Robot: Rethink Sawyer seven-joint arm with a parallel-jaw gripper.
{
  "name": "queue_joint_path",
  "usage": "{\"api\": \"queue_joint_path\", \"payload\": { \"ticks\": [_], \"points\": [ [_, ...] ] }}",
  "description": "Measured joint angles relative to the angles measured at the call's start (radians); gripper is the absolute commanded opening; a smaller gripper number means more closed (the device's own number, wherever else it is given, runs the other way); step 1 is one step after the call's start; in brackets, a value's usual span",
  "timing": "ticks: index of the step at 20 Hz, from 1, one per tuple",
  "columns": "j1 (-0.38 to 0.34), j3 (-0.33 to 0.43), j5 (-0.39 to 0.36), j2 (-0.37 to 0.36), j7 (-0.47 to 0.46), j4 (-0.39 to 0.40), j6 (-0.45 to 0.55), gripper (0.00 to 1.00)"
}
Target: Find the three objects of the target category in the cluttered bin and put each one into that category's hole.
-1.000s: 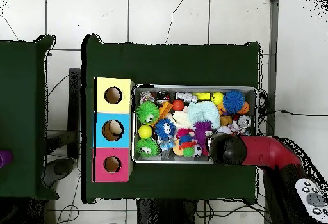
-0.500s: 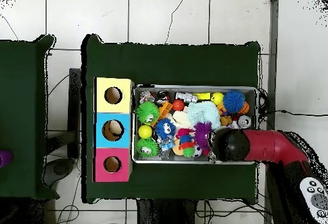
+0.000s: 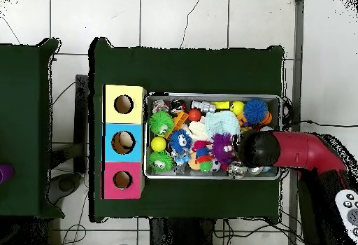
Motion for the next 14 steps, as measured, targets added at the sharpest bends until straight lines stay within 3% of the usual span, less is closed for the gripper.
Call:
{"api": "queue_joint_path", "payload": {
  "ticks": [14],
  "points": [
    [-0.018,0.030,-0.001,0.056,0.000,-0.116,0.000,1.00]
  ]
}}
